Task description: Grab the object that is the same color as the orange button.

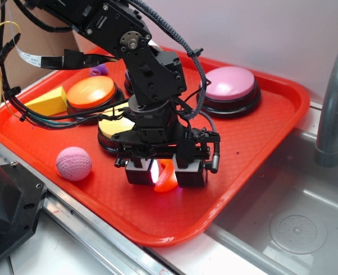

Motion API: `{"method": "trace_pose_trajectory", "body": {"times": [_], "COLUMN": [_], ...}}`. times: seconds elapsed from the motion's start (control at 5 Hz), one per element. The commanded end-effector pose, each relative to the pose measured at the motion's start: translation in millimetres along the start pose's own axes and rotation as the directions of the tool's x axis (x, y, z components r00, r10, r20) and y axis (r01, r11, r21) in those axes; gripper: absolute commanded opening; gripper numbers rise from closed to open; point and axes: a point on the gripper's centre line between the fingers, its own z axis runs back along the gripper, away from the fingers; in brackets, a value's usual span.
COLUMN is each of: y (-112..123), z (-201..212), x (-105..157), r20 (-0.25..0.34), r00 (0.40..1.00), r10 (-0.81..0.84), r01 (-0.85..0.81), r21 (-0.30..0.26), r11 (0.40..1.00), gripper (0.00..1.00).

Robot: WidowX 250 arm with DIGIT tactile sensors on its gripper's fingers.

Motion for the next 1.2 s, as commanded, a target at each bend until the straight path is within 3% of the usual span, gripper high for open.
{"method": "trace_pose_trajectory", "body": {"times": [0.0,0.4,1.0], "y": [-9,-13,0], "z": [-4,19,84], "x": [5,8,22], "r20": [0.011,-0.018,0.054], "r00": [0.999,0.987,0.970], "r10": [-0.046,-0.161,-0.238], "r01": [0.047,0.160,0.243], "r21": [-0.032,-0.045,-0.139], "r11": [0.998,0.986,0.960], "gripper": [0.00,0.00,0.00]}}
